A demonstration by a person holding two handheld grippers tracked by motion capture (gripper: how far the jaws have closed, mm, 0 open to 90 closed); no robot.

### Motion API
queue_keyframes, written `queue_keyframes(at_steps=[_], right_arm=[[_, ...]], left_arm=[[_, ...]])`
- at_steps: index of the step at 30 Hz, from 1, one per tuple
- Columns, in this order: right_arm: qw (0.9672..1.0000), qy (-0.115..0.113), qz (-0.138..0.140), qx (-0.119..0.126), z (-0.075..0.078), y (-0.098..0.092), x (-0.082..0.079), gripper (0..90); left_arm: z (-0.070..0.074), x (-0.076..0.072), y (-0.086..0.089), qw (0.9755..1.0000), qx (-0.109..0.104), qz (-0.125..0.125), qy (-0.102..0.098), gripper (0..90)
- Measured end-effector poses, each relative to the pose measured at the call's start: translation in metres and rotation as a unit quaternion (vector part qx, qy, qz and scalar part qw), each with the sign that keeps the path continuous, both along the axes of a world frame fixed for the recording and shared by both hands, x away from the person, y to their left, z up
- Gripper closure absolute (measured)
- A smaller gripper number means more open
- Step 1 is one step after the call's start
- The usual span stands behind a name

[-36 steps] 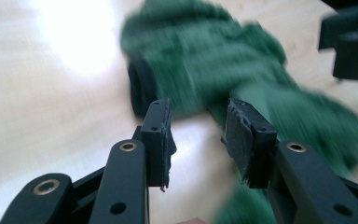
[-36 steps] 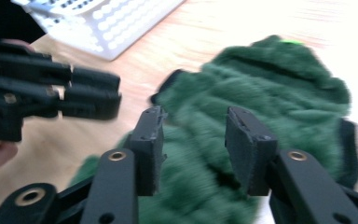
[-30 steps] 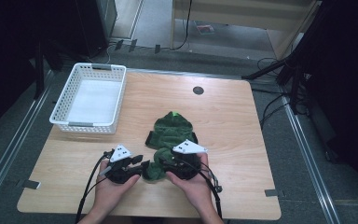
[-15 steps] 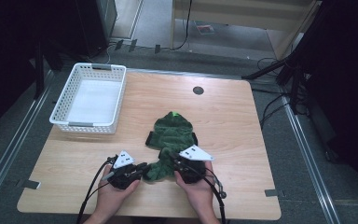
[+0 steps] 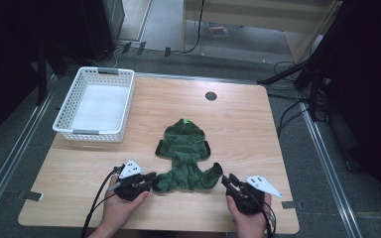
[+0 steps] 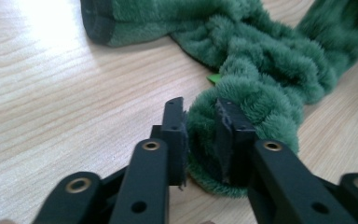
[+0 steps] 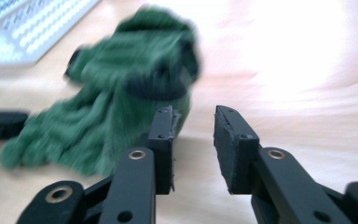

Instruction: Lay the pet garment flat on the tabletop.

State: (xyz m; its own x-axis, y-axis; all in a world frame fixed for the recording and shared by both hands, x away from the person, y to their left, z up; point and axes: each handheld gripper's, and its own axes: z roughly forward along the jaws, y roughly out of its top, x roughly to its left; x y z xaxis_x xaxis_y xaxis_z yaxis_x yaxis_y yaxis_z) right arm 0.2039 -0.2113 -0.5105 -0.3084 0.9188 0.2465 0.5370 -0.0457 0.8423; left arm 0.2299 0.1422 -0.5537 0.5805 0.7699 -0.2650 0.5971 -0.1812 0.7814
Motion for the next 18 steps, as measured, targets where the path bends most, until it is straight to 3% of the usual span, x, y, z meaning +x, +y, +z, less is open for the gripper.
queue_keyframes(at_steps=[2,4,6,8,10,14,17,18], right_arm=[[0.9996,-0.027,-0.008,-0.002,0.008,-0.003,-0.001,65.2],[0.9993,-0.037,0.004,-0.011,0.011,0.001,0.0,62.7],[0.9988,-0.023,0.036,-0.022,0.007,0.011,0.005,60.1],[0.9962,-0.002,0.073,-0.047,-0.003,0.024,0.01,56.7],[0.9939,0.005,0.083,-0.072,-0.012,0.033,0.014,56.3],[0.9918,0.038,0.099,-0.072,-0.023,0.04,0.023,60.1],[0.9898,0.055,0.102,-0.083,-0.029,0.041,0.023,62.2],[0.9896,0.058,0.102,-0.084,-0.03,0.04,0.023,62.3]], left_arm=[[0.0,-0.001,0.002,0.9999,-0.013,0.004,-0.005,65.0],[0.0,-0.001,0.003,0.9998,-0.018,0.008,-0.003,56.7],[0.0,0.001,0.003,0.9997,-0.022,0.005,0.007,49.4],[0.0,0.002,0.002,0.9996,-0.021,0.0,0.018,44.5],[0.0,0.001,0.001,0.9998,-0.012,-0.001,0.015,44.5],[0.001,-0.002,-0.002,0.9996,0.02,-0.014,0.013,67.9],[0.003,0.0,0.004,0.9997,0.019,-0.004,0.016,84.2],[0.003,0.001,0.006,0.9997,0.019,-0.002,0.015,86.0]])
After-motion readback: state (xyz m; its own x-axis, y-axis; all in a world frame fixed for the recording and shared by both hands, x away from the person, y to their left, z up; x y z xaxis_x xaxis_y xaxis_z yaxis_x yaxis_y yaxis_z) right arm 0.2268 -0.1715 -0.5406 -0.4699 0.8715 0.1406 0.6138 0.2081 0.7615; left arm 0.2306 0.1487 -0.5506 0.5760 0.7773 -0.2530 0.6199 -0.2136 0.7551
